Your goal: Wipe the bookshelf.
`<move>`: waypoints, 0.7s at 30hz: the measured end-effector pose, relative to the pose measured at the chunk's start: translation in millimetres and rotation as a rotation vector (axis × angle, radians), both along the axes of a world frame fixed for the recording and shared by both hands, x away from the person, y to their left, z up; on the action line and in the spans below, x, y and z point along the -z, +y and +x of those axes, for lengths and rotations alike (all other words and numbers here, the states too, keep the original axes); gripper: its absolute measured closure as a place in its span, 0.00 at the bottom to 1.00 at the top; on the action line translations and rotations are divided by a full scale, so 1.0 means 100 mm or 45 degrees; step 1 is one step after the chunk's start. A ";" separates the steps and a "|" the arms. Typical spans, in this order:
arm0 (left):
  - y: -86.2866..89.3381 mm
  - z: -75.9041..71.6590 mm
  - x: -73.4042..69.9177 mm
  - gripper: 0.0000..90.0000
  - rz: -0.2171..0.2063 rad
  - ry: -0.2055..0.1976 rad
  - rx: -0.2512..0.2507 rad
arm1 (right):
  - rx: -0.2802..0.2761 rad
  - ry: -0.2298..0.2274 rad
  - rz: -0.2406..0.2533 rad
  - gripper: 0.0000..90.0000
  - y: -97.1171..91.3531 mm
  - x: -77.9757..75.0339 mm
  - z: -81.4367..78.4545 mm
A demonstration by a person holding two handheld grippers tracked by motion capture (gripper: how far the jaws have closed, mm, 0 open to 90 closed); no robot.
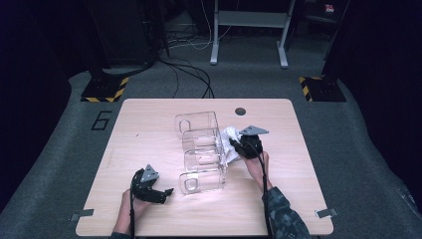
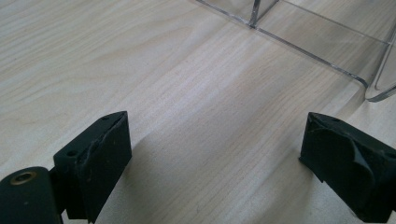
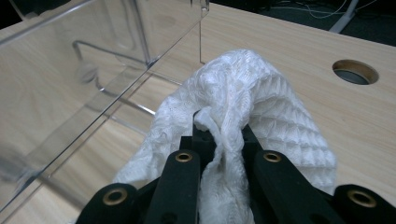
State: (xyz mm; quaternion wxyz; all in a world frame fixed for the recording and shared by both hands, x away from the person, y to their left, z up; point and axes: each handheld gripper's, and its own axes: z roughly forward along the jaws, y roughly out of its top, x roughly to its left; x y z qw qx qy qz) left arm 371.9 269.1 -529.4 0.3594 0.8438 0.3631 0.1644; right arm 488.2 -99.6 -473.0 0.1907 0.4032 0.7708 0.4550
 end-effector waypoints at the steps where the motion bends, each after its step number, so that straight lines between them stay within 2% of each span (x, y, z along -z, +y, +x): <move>1: 0.00 0.00 0.00 0.10 -0.001 0.000 -0.001 | -0.001 -0.015 -0.008 0.94 0.02 0.01 0.05; 2: 0.00 0.00 0.00 0.10 -0.002 0.001 -0.001 | 0.008 -0.008 -0.024 0.94 0.05 0.03 0.09; 4: 0.00 0.00 0.00 0.10 0.000 -0.001 0.000 | -0.001 0.001 -0.010 0.94 0.08 0.06 0.18; 10: 0.00 0.00 0.00 0.10 -0.003 0.002 -0.002 | 0.003 0.021 -0.035 0.94 0.16 0.16 0.33; 12: 0.00 0.00 0.00 0.10 -0.004 0.003 -0.002 | -0.002 0.062 -0.038 0.94 0.20 0.18 0.37; 14: 0.00 0.00 0.00 0.10 0.000 0.001 -0.001 | -0.013 0.076 -0.049 0.94 0.22 0.20 0.39; 17: 0.00 0.00 0.00 0.10 -0.002 0.002 -0.001 | -0.036 0.110 -0.090 0.94 0.24 0.25 0.41; 19: 0.00 0.00 0.00 0.10 -0.002 0.001 -0.001 | -0.038 0.118 -0.081 0.94 0.22 0.26 0.41; 21: 0.00 0.00 0.00 0.10 0.000 -0.001 0.000 | -0.015 0.098 -0.099 0.94 0.22 0.26 0.42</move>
